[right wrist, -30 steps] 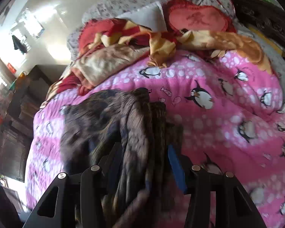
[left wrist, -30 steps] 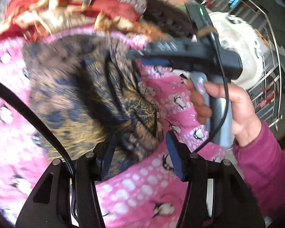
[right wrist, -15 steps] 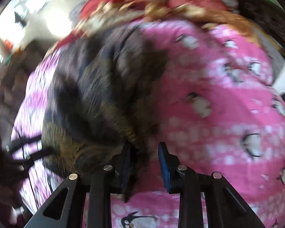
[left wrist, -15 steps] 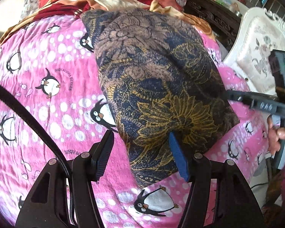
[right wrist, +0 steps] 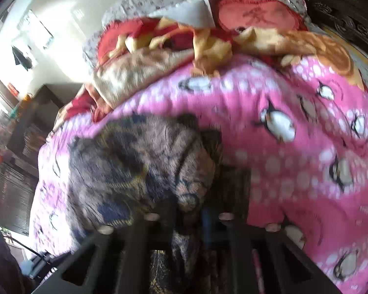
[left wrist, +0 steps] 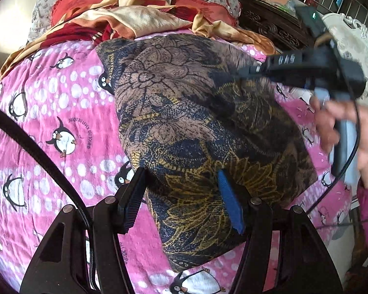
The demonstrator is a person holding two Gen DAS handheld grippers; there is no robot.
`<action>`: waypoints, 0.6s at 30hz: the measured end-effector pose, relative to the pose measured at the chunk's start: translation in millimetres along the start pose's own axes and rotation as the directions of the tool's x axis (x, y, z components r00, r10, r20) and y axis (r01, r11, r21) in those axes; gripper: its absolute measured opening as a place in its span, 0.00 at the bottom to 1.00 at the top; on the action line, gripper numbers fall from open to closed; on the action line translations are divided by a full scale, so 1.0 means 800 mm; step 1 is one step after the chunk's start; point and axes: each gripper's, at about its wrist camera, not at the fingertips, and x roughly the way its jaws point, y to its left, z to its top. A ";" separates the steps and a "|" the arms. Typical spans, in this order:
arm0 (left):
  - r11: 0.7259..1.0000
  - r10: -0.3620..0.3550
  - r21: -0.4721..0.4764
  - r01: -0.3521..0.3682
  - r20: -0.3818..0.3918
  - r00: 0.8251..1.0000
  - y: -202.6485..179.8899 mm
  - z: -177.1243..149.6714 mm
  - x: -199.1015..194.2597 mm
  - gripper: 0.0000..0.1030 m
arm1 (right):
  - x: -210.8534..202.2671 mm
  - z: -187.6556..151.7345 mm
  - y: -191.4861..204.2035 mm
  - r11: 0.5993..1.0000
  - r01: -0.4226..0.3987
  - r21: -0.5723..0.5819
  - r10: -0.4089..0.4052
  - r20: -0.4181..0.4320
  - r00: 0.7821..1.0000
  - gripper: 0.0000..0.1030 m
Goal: Fold small clothes
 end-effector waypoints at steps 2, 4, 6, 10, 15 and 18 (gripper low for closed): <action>1.000 0.009 0.014 -0.009 0.008 1.000 -0.001 -0.002 0.001 0.58 | -0.010 0.010 -0.003 1.000 0.009 -0.019 -0.008 0.040 0.999 0.08; 1.000 0.024 0.014 -0.024 0.004 1.000 -0.001 -0.002 0.008 0.58 | -0.003 0.014 -0.008 0.998 0.047 -0.034 -0.046 0.046 0.998 0.08; 1.000 0.025 0.003 -0.025 -0.005 1.000 0.000 -0.003 0.013 0.58 | 0.010 0.010 -0.016 0.998 0.057 -0.023 -0.056 0.029 0.998 0.08; 0.999 0.036 0.002 -0.036 -0.006 0.999 0.002 -0.005 0.015 0.58 | -0.009 0.001 -0.018 0.999 0.044 -0.010 -0.043 0.038 0.998 0.08; 0.999 0.050 0.001 -0.050 0.000 0.999 -0.001 -0.007 0.017 0.58 | -0.061 -0.039 0.017 0.993 0.031 -0.117 -0.028 0.027 0.999 0.12; 0.998 0.060 -0.005 -0.060 0.001 0.998 -0.003 -0.007 0.018 0.58 | -0.057 -0.075 0.023 0.988 0.032 -0.150 -0.036 -0.025 0.999 0.12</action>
